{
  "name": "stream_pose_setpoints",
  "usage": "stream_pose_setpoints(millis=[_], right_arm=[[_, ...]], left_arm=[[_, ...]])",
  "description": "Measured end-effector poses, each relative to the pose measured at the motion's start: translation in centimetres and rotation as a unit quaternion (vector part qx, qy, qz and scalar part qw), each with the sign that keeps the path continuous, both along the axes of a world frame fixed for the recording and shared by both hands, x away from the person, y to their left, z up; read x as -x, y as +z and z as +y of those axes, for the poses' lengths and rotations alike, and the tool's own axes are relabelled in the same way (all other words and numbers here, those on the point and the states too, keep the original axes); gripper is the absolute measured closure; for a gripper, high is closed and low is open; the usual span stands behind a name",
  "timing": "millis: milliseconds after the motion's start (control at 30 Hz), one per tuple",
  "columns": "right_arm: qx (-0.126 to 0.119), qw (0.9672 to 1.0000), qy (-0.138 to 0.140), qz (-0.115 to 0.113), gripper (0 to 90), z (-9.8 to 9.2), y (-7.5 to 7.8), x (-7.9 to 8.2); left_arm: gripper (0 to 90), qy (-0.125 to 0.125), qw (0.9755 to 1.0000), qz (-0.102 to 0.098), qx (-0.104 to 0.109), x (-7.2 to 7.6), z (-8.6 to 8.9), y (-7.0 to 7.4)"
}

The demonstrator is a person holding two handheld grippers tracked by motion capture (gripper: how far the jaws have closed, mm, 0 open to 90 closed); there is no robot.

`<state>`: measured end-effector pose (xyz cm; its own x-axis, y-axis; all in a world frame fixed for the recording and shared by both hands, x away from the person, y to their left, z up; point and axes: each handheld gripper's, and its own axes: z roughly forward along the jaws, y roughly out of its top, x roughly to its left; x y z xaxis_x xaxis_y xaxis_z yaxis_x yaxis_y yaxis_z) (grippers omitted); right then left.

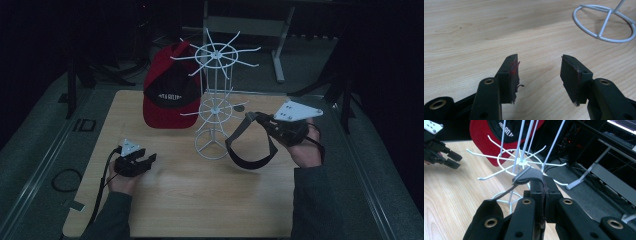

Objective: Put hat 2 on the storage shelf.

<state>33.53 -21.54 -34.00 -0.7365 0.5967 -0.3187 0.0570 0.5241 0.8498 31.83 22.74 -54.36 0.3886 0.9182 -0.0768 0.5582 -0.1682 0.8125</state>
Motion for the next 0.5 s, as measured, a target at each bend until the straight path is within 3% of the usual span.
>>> stream_pose_setpoints(millis=[500], right_arm=[[-0.007, 0.9999, 0.002, -0.015, 88.1, 0.3, 1.4, 0.2]], left_arm=[[49.3, 0.0, 1.0, 0.001, 0.0, 0.0, 0.0, 0.0]])
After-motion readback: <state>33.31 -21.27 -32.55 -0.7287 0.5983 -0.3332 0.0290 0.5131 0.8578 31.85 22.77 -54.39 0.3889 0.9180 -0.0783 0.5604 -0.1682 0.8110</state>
